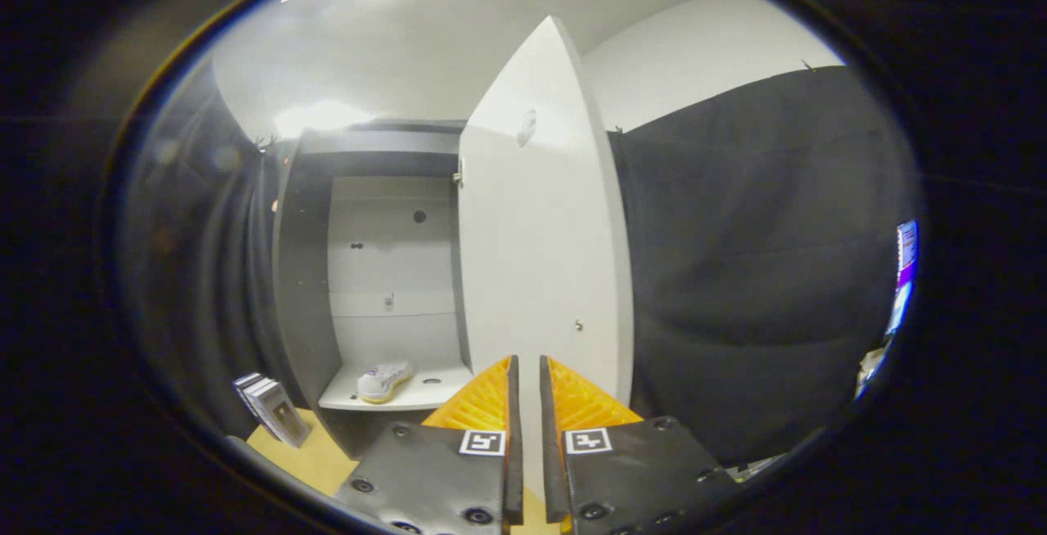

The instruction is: Open the shoe cabinet door, grab the shoes and put them into the shoe cabinet, then close the shoe cabinet door.

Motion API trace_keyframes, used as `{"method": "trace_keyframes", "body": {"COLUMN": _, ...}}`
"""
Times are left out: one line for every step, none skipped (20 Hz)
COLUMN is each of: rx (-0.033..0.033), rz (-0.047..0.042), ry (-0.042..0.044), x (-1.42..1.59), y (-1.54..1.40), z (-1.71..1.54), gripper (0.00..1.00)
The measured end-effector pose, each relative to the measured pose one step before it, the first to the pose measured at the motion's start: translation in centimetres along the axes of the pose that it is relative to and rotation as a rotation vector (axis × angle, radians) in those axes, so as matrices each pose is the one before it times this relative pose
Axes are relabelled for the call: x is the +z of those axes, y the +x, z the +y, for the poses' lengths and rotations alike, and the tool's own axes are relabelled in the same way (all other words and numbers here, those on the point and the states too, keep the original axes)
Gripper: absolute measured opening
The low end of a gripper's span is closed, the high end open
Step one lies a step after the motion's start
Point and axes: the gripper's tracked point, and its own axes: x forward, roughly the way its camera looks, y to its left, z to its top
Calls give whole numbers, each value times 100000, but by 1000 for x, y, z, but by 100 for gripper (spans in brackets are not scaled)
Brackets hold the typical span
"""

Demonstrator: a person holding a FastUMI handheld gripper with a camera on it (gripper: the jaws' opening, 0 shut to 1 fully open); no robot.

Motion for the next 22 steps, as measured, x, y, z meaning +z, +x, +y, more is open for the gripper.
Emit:
{"method": "trace_keyframes", "body": {"rx": 2043, "rz": 1395, "ry": -134, "x": -627, "y": 332, "z": 1166, "gripper": 12}}
{"method": "trace_keyframes", "body": {"rx": 2017, "rz": 1723, "ry": -195, "x": -793, "y": 373, "z": 1030, "gripper": 12}}
{"method": "trace_keyframes", "body": {"rx": 1958, "rz": 1929, "ry": -38, "x": -849, "y": 380, "z": 1113, "gripper": 12}}
{"method": "trace_keyframes", "body": {"rx": 1860, "rz": 2027, "ry": 10, "x": -969, "y": 386, "z": 945, "gripper": 12}}
{"method": "trace_keyframes", "body": {"rx": 2014, "rz": 2499, "ry": 59, "x": -900, "y": 469, "z": 930, "gripper": 12}}
{"method": "trace_keyframes", "body": {"rx": 1768, "rz": 2869, "ry": -5, "x": -1271, "y": 601, "z": 717, "gripper": 12}}
{"method": "trace_keyframes", "body": {"rx": 1543, "rz": 3360, "ry": -211, "x": -1464, "y": 620, "z": 743, "gripper": 12}}
{"method": "trace_keyframes", "body": {"rx": 1555, "rz": 3830, "ry": -133, "x": -1651, "y": 661, "z": 814, "gripper": 12}}
{"method": "trace_keyframes", "body": {"rx": 1574, "rz": 4169, "ry": 106, "x": -1865, "y": 688, "z": 802, "gripper": 12}}
{"method": "trace_keyframes", "body": {"rx": 1398, "rz": 3946, "ry": 579, "x": -1839, "y": 586, "z": 678, "gripper": 12}}
{"method": "trace_keyframes", "body": {"rx": 1520, "rz": 3597, "ry": 1315, "x": -1724, "y": 683, "z": 449, "gripper": 12}}
{"method": "trace_keyframes", "body": {"rx": 924, "rz": 3740, "ry": 1851, "x": -1618, "y": 756, "z": 313, "gripper": 12}}
{"method": "trace_keyframes", "body": {"rx": 577, "rz": 3817, "ry": 1955, "x": -1714, "y": 772, "z": 138, "gripper": 12}}
{"method": "trace_keyframes", "body": {"rx": 487, "rz": 3886, "ry": 1437, "x": -1733, "y": 637, "z": 196, "gripper": 12}}
{"method": "trace_keyframes", "body": {"rx": 214, "rz": 3450, "ry": 934, "x": -1507, "y": 693, "z": 96, "gripper": 12}}
{"method": "trace_keyframes", "body": {"rx": 172, "rz": 3305, "ry": 628, "x": -1337, "y": 620, "z": 112, "gripper": 12}}
{"method": "trace_keyframes", "body": {"rx": -176, "rz": 3047, "ry": 368, "x": -1306, "y": 739, "z": 54, "gripper": 12}}
{"method": "trace_keyframes", "body": {"rx": -40, "rz": 2911, "ry": 426, "x": -1360, "y": 555, "z": 24, "gripper": 12}}
{"method": "trace_keyframes", "body": {"rx": -219, "rz": 2974, "ry": 407, "x": -1262, "y": 631, "z": -42, "gripper": 12}}
{"method": "trace_keyframes", "body": {"rx": 69, "rz": 3081, "ry": 537, "x": -1292, "y": 646, "z": 71, "gripper": 12}}
{"method": "trace_keyframes", "body": {"rx": -179, "rz": 3603, "ry": 295, "x": -1371, "y": 700, "z": 8, "gripper": 12}}
{"method": "trace_keyframes", "body": {"rx": -607, "rz": 3811, "ry": 103, "x": -1535, "y": 740, "z": -149, "gripper": 13}}
